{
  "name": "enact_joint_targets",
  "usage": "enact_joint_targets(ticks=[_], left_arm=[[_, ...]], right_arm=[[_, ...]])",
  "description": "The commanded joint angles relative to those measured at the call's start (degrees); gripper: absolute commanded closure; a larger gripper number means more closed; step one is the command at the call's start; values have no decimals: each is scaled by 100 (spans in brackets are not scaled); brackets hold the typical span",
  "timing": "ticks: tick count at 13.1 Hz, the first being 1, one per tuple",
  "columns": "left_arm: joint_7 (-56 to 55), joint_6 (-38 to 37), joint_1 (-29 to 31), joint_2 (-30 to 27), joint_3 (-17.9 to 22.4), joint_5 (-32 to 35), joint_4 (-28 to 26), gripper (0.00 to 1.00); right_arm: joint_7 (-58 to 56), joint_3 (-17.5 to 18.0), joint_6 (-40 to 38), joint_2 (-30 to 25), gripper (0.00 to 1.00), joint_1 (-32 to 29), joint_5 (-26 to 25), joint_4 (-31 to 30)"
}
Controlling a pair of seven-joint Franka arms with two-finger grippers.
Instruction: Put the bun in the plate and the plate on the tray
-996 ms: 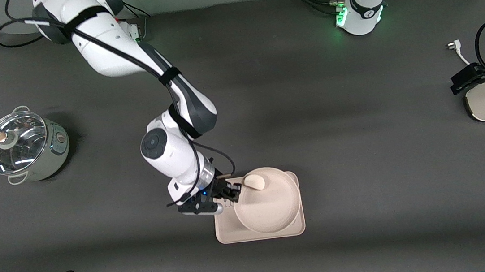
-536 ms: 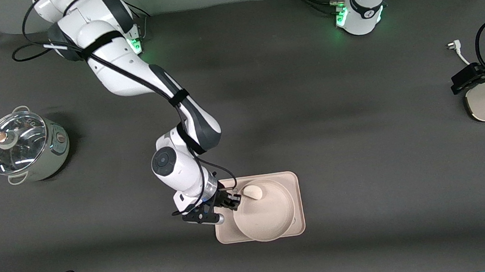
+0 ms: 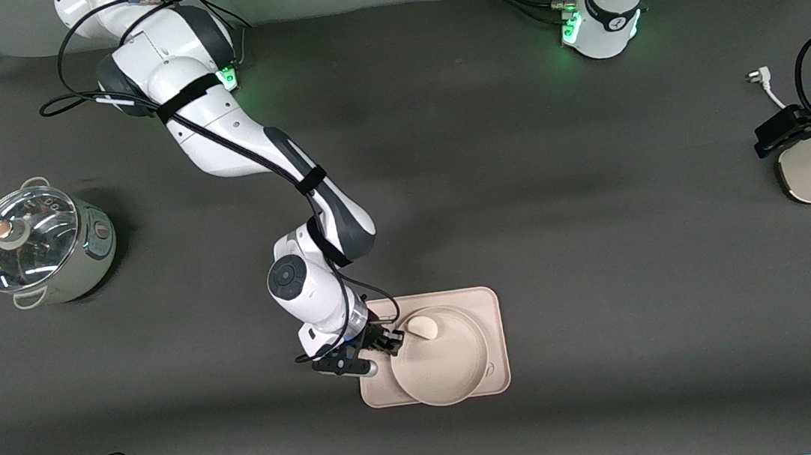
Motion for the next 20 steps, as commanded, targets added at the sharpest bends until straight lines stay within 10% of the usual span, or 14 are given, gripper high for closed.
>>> enact_joint_targets(ticks=[1, 2, 3, 10, 15, 20], left_arm=[[26, 10, -64, -16, 37, 2, 55, 0], [26, 10, -64, -16, 37, 11, 55, 0], [17, 10, -64, -16, 37, 11, 55, 0], [26, 10, -64, -16, 37, 20, 55, 0], [26, 10, -55, 19, 37, 20, 55, 0], [8, 10, -55, 19, 37, 11, 82, 0]], right_arm=[[-129, 41, 5, 52, 63, -22, 171, 138], [-121, 41, 5, 44, 17, -22, 180, 130], [-112, 41, 5, 0, 0, -22, 188, 130], [-94, -11, -1028, -859, 0, -83, 338, -2], [-138, -503, -3830, -2572, 0, -92, 232, -115], [-1110, -110, -5266, -4831, 0, -1082, -645, -1617]])
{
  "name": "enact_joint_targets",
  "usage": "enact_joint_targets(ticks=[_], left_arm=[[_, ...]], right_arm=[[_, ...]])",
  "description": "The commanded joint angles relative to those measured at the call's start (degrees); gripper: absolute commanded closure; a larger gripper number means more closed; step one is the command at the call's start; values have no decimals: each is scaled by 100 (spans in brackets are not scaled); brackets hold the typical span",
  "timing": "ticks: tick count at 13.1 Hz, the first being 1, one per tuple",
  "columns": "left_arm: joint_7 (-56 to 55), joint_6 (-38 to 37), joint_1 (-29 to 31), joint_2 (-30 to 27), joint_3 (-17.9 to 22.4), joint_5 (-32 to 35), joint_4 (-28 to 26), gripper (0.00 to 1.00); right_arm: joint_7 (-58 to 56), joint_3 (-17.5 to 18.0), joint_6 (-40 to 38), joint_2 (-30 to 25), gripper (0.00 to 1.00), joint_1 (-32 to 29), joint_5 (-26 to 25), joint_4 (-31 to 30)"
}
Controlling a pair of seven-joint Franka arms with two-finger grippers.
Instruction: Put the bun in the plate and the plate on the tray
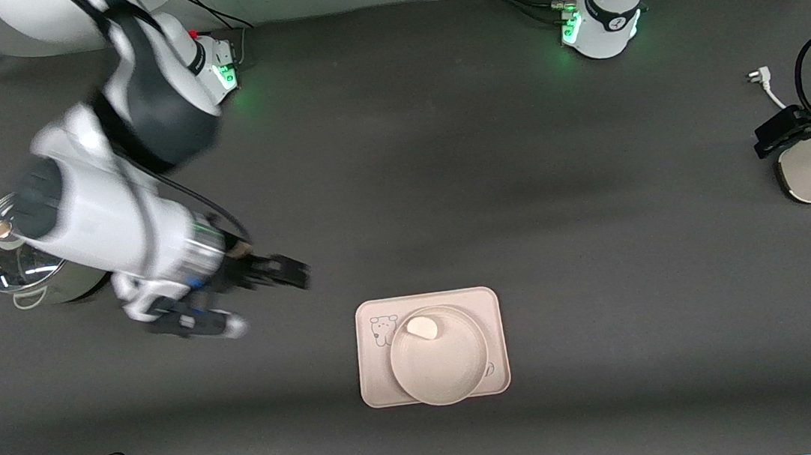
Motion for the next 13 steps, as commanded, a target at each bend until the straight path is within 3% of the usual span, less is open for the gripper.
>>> enact_joint_targets(ticks=[1, 3, 6, 11, 13], left_arm=[[17, 10, -55, 10, 37, 10, 72, 0], [8, 1, -64, 10, 37, 10, 72, 0], [8, 10, -64, 10, 37, 10, 72, 0], [8, 10, -64, 19, 37, 1, 72, 0], [17, 10, -38, 54, 37, 10, 72, 0]], right_arm=[[-853, 543, -422, -1348, 0, -763, -471, -1283], [-1573, 798, -520, -1990, 0, -1361, -884, -1811], [-2138, 800, -897, -2247, 0, -1749, -1359, -1883], [-2673, 107, -916, -2380, 0, -1742, -1589, -1918], [-2728, 17, -907, -2371, 0, -1750, -1589, -1936]])
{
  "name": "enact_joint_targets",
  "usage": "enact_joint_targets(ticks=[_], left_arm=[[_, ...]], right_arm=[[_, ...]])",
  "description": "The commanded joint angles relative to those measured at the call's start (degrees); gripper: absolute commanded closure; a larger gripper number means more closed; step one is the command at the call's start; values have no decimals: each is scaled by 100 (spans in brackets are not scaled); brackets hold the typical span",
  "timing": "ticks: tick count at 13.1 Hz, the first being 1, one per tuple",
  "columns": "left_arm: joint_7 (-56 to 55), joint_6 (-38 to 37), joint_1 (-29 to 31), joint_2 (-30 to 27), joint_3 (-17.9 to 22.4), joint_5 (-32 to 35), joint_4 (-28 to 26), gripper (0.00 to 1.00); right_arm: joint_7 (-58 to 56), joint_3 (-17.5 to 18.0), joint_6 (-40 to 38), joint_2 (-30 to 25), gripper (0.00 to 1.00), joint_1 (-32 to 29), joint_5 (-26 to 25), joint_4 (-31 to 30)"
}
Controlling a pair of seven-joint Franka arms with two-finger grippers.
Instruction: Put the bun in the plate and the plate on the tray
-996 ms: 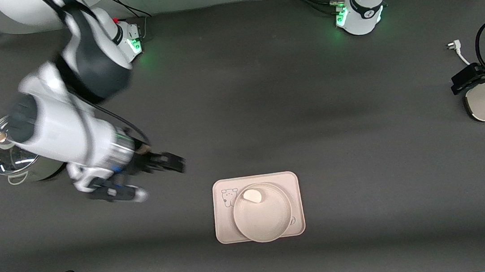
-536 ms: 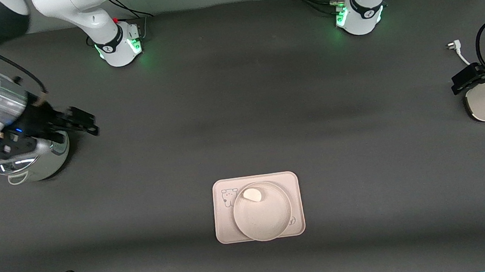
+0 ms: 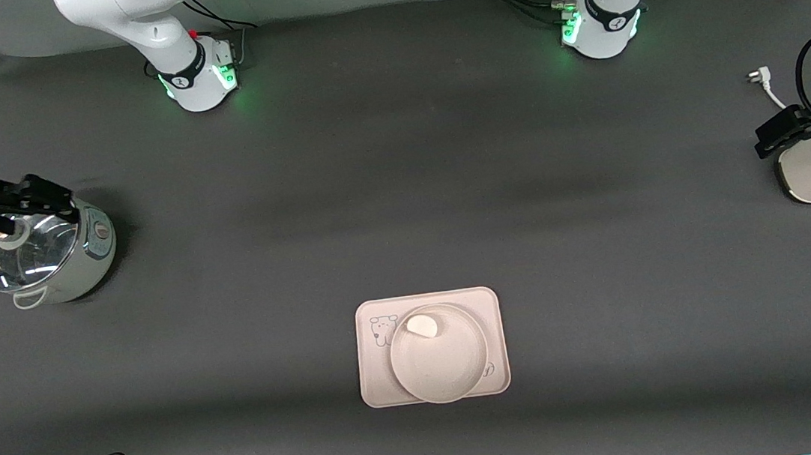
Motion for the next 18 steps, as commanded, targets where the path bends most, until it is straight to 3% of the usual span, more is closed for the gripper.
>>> enact_joint_targets(ticks=[1, 18], left_arm=[[17, 10, -37, 46, 36, 1, 59, 0], [8, 10, -63, 37, 36, -43, 121, 0]], right_arm=[[-167, -58, 52, -144, 0, 12, -105, -177], [-158, -172, 9, -144, 0, 21, -70, -239]])
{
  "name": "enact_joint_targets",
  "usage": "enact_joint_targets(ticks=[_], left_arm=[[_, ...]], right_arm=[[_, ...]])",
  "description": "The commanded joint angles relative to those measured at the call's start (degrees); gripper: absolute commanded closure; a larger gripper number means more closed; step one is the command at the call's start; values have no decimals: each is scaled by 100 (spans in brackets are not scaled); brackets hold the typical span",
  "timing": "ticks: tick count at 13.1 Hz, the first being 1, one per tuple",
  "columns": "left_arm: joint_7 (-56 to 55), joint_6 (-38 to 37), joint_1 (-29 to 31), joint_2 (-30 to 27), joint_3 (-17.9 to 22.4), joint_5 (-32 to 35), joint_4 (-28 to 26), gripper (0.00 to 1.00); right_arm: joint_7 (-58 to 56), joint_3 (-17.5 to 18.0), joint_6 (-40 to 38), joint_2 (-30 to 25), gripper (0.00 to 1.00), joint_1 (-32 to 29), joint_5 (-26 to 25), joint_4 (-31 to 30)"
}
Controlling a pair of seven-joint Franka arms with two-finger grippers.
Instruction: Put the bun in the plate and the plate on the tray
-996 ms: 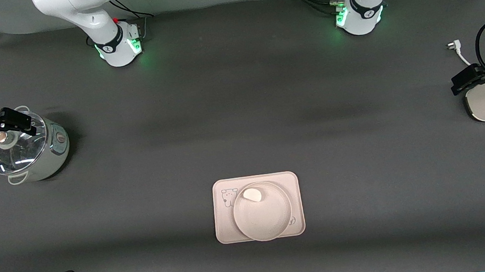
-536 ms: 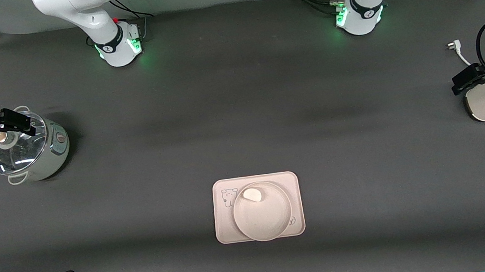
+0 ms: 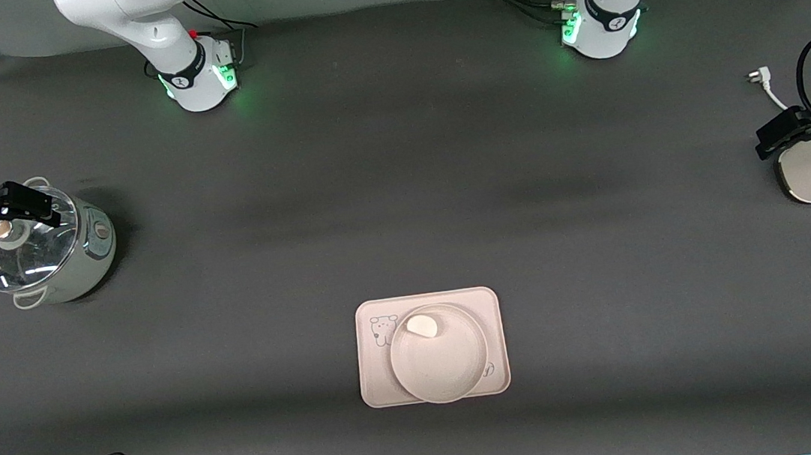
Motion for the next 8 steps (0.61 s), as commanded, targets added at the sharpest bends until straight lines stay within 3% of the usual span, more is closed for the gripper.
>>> enact_joint_targets(ticks=[1, 8], left_arm=[[8, -12, -55, 22, 37, -39, 93, 0], [-9, -3, -72, 22, -7, -13, 93, 0]], right_arm=[[-86, -26, 1, -130, 0, 30, -70, -122], [-77, -35, 1, -138, 0, 21, -34, -139]])
